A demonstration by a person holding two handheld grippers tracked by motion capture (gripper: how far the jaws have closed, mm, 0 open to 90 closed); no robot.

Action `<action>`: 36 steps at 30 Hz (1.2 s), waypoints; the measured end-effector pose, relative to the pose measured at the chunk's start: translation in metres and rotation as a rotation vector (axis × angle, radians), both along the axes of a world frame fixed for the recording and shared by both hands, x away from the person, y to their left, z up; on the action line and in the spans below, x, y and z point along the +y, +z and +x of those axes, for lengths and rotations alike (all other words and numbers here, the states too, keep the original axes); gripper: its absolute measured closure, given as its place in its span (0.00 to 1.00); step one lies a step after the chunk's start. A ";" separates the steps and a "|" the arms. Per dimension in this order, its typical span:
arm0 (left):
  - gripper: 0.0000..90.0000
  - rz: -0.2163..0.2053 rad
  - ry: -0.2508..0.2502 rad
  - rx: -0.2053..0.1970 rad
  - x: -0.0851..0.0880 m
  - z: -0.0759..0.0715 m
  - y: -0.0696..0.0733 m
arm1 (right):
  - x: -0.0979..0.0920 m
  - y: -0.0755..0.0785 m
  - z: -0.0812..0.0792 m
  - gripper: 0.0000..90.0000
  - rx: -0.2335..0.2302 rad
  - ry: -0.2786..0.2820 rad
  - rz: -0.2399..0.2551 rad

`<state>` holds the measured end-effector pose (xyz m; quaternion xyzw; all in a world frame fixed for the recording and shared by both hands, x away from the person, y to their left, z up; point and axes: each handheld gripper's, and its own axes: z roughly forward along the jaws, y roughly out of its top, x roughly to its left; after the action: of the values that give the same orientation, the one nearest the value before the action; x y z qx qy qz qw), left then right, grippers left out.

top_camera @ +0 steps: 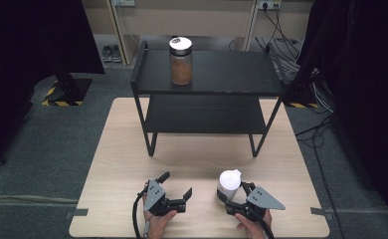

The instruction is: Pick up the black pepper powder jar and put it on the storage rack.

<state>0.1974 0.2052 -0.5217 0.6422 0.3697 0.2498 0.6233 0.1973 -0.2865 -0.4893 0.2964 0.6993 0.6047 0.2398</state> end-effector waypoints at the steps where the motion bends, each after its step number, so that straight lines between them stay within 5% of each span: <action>1: 0.00 -0.001 0.000 0.000 0.000 0.000 0.000 | 0.000 0.001 0.000 0.34 -0.001 -0.001 0.001; 26: 0.00 -0.001 -0.002 0.001 0.000 0.000 0.000 | -0.008 0.023 -0.006 0.34 -0.006 -0.020 0.005; 36: 0.00 0.000 -0.008 0.000 0.001 0.000 0.000 | -0.012 0.046 -0.005 0.34 -0.042 -0.025 0.011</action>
<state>0.1975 0.2059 -0.5217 0.6438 0.3669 0.2472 0.6243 0.1924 -0.2981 -0.4430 0.2937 0.6868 0.6117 0.2604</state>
